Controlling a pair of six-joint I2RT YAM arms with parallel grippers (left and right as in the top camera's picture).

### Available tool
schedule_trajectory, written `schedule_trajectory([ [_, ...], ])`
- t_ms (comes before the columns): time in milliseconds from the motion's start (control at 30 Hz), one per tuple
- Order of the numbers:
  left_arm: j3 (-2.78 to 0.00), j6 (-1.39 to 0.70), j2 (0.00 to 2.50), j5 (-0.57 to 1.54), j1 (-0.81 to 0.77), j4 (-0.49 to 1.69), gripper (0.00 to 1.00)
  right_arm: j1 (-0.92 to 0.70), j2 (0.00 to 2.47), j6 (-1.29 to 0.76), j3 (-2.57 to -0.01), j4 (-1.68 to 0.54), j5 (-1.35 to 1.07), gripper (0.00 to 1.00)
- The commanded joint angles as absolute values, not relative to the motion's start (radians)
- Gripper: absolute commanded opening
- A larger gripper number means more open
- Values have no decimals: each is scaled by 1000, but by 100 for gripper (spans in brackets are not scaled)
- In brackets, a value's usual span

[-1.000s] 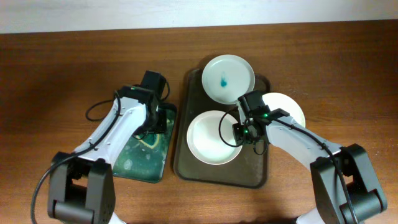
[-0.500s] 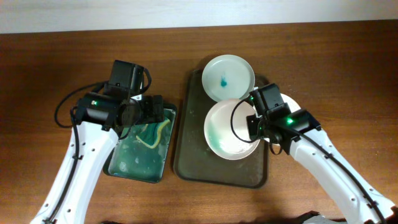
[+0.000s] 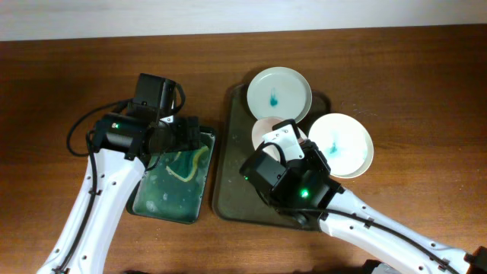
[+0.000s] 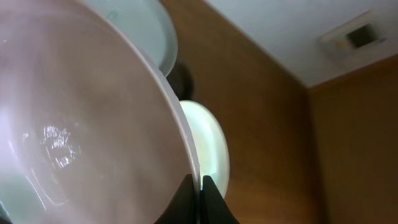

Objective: Clean dirty plates on tray and stack at the side

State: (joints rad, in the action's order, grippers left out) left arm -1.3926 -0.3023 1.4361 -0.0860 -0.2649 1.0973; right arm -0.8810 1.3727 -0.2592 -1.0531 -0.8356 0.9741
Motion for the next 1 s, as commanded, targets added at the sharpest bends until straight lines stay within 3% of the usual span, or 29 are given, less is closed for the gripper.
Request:
schedule_trajectory([
  [0,-1407,-297,1427,-101,-259,1097,99,-954,1349,-235,-1073,-834,1163,4],
  [200,-1407,-297,1427,-101,-259,1097,99,-1047,1349,-186,-1073,-835,1266,4],
  [967,-1407,-297,1427,-101,-259,1097,99,-1048,1349,-187,-1073,-834,1269,4],
])
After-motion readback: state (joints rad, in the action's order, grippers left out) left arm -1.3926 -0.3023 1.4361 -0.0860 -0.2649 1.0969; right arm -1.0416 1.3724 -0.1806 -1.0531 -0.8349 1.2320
